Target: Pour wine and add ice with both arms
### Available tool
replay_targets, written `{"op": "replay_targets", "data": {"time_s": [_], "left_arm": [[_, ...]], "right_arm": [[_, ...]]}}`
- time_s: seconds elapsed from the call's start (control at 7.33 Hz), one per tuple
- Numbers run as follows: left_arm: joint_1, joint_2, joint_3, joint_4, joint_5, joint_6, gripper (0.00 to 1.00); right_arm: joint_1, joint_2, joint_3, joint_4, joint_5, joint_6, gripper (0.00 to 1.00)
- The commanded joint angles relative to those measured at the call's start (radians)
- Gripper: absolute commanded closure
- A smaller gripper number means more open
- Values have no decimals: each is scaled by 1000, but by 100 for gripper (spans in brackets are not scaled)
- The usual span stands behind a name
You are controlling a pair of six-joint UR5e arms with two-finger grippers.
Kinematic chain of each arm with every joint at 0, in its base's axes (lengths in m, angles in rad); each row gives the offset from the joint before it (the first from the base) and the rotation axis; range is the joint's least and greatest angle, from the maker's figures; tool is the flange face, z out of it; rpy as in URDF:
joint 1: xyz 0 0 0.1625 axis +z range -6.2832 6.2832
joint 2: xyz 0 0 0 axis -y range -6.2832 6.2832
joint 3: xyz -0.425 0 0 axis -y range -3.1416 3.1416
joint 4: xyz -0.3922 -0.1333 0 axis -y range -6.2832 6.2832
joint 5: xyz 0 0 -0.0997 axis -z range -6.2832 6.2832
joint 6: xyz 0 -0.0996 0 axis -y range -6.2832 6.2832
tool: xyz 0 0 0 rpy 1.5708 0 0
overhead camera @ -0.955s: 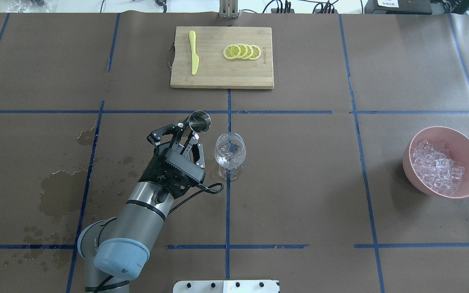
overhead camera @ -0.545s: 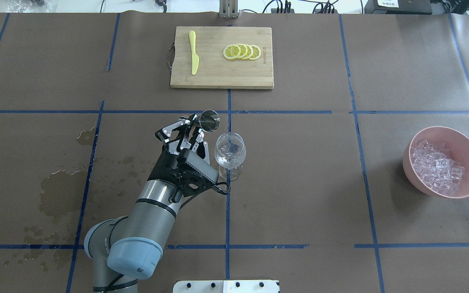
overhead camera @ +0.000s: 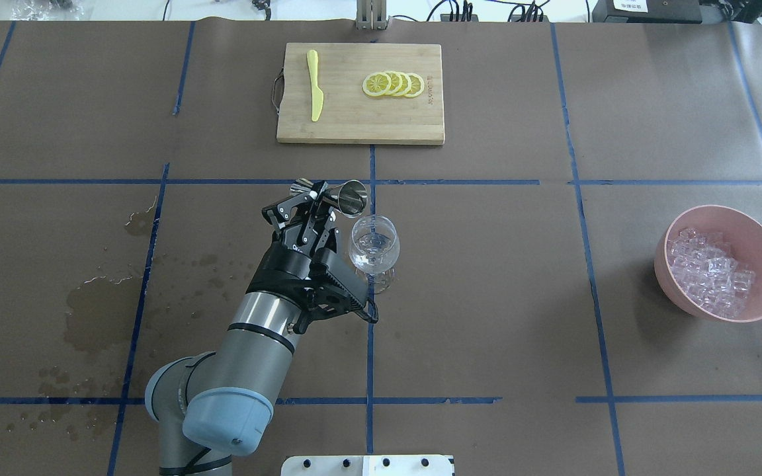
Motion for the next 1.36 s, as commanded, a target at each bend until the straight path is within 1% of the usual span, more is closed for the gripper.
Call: {"op": "replay_targets", "data": {"time_s": [0.0, 0.27, 0.41, 0.82, 0.95, 1.23], "left_arm": [[2, -4, 9, 0, 15, 103, 100], [2, -14, 9, 0, 44, 232, 100], [2, -30, 5, -2, 44, 330, 100], [2, -31, 12, 0, 64, 377, 100], [2, -33, 12, -2, 93, 442, 100], [2, -30, 12, -2, 98, 495, 100]], "right_arm": [[0, -2, 0, 0, -2, 0, 0], [0, -2, -2, 0, 0, 0, 0], [0, -2, -8, 0, 0, 0, 0], [0, -2, -8, 0, 2, 0, 0], [0, -2, -8, 0, 2, 0, 0], [0, -6, -9, 0, 2, 0, 0]]}}
